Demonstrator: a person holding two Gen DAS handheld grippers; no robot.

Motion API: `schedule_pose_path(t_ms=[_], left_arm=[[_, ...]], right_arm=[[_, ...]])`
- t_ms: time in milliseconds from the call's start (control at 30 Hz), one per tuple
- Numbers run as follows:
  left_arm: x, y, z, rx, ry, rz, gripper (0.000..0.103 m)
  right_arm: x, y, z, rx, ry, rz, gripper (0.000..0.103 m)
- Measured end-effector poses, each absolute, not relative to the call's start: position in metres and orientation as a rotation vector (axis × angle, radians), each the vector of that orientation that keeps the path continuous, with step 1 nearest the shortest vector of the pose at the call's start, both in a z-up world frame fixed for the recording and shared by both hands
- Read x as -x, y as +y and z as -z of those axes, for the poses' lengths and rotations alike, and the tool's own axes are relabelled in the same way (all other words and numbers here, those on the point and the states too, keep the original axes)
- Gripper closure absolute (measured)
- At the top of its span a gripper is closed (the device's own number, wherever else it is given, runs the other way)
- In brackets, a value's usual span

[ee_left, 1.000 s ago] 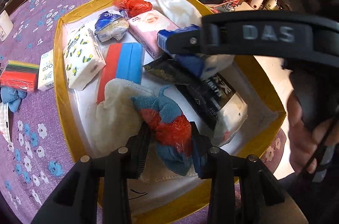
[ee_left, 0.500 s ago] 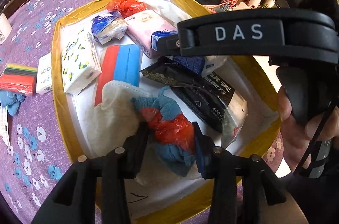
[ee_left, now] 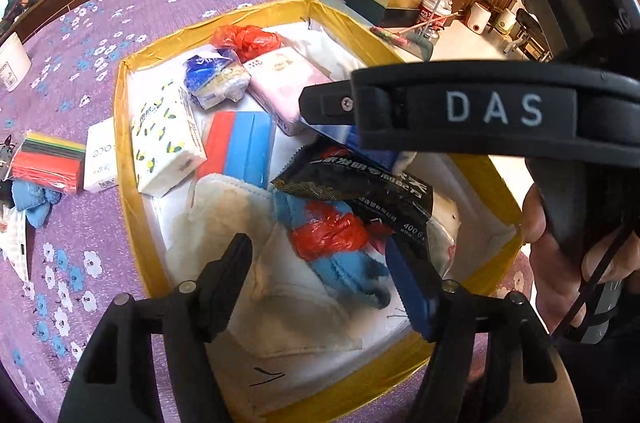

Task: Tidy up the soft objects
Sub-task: 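Lower the blue cloth with left tool while right tool lowers Vinda pack, open both, then withdraw both open tools from the tray back toward the pile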

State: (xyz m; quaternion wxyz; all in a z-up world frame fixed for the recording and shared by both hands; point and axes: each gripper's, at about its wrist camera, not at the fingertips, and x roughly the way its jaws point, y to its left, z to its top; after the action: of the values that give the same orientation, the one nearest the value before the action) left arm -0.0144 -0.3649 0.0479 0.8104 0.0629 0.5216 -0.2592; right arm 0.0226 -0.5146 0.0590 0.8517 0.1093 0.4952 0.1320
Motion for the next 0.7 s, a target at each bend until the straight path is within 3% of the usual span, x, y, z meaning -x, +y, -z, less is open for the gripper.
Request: schedule_pose_path(t_ms=[700], left_arm=[[0.026, -0.34, -0.068, -0.042, 1.035, 0.521, 0.024]], right_arm=[[-0.007, -0.539, -0.079, -0.333, 0.986, -0.246, 0.023]])
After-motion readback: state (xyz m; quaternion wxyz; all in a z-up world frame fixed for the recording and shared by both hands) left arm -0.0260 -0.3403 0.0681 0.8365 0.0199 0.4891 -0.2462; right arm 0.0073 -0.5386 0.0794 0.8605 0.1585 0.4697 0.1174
